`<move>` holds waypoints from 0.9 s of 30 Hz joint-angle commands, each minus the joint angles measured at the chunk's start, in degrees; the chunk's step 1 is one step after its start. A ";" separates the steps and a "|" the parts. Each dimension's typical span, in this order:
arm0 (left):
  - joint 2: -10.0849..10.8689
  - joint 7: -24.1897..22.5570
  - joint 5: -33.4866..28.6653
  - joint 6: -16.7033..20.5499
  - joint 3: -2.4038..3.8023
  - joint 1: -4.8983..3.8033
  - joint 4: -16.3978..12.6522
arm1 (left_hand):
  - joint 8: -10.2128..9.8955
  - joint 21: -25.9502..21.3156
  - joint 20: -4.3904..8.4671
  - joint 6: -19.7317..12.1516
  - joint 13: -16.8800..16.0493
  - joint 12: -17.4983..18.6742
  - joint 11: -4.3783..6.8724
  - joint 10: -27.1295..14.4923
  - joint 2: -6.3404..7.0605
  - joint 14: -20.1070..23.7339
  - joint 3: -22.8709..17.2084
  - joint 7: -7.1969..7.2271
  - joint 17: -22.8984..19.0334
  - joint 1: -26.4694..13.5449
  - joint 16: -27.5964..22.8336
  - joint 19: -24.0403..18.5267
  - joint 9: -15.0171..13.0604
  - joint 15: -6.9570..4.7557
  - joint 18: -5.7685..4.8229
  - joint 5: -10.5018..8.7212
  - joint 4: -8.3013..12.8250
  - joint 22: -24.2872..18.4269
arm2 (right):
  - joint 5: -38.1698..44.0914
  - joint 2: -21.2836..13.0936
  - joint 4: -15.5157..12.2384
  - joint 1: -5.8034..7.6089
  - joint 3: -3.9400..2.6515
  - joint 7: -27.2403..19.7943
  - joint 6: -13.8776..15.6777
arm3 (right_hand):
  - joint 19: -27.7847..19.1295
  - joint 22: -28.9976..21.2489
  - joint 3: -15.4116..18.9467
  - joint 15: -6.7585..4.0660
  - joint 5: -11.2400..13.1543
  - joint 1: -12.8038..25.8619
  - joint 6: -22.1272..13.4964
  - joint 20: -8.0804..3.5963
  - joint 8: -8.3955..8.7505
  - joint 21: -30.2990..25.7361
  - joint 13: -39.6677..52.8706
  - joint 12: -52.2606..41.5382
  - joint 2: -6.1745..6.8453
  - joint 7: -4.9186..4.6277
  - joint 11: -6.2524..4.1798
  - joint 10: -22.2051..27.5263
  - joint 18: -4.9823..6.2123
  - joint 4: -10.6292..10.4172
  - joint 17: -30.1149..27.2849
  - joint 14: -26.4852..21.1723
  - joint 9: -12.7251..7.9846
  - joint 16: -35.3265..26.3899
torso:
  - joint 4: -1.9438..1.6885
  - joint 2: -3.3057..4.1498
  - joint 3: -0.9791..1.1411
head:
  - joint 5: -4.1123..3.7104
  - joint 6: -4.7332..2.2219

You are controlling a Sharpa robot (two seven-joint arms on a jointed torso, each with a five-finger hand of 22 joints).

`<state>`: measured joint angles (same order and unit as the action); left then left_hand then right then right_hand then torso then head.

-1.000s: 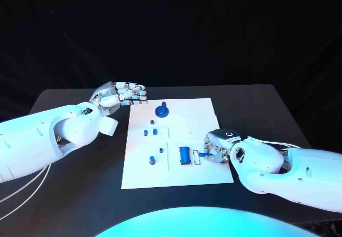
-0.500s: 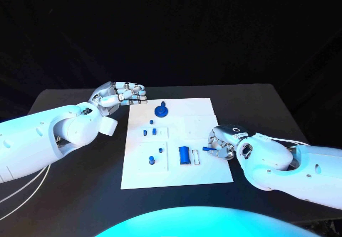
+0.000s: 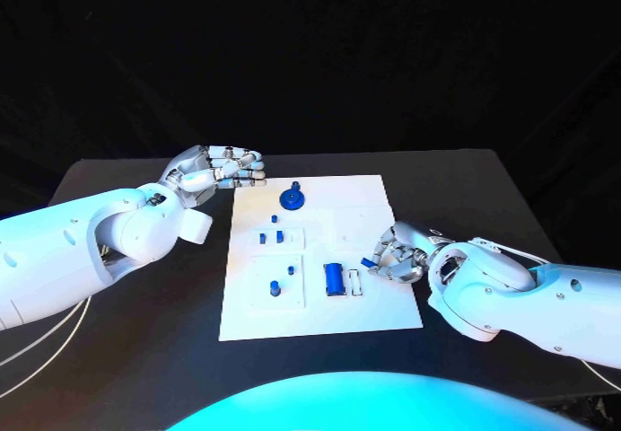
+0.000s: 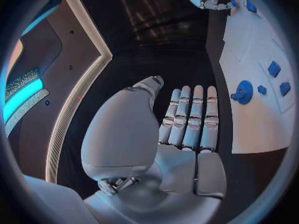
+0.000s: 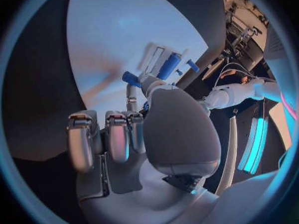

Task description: Assemble the parts on the task board

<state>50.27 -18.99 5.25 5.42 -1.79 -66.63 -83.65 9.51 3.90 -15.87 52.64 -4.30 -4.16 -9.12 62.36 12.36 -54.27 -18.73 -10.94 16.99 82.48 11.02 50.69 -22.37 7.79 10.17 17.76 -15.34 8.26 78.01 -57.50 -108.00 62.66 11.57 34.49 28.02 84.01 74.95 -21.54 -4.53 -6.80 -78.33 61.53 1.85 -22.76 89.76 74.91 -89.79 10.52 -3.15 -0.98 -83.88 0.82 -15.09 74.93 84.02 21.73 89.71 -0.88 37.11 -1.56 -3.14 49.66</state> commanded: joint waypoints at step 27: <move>0.24 0.08 0.13 -0.68 0.03 0.01 -0.27 | -0.24 -0.14 -0.10 0.22 -0.03 0.27 -0.02 0.14 -0.09 -0.45 0.16 -0.26 0.16 0.56 -0.41 -0.10 0.09 0.11 0.31 -0.31 -0.12 -0.18 | -14.02 2.50 0.49 -1.77 0.10 -1.71 3.36 | 5.99 15.05 -0.06 0.04 0.11 1.99 0.39 -0.29 0.21 0.24 15.09 -0.21 -0.28 -0.08 0.04 -6.12 -0.82 -0.56 15.07 5.98 0.07 0.29 | -0.04 0.10 0.04 | 0.06 0.05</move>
<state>50.51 -18.76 5.27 5.42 -1.79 -66.63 -83.74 9.51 3.90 -15.87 52.64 -4.30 -4.16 -9.11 62.36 12.36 -54.27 -18.73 -10.94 17.10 82.48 10.79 50.69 -22.32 7.79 10.17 17.76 -15.33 8.13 64.20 -54.99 -107.38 60.97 11.66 32.83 31.20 84.01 74.93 -21.68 -4.52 -6.78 -76.79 61.51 1.85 -22.70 89.75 74.91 -89.78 10.20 -3.15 -0.97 -83.88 0.82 -15.24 74.92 84.02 21.68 89.70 -0.91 37.16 -1.52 -3.11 49.59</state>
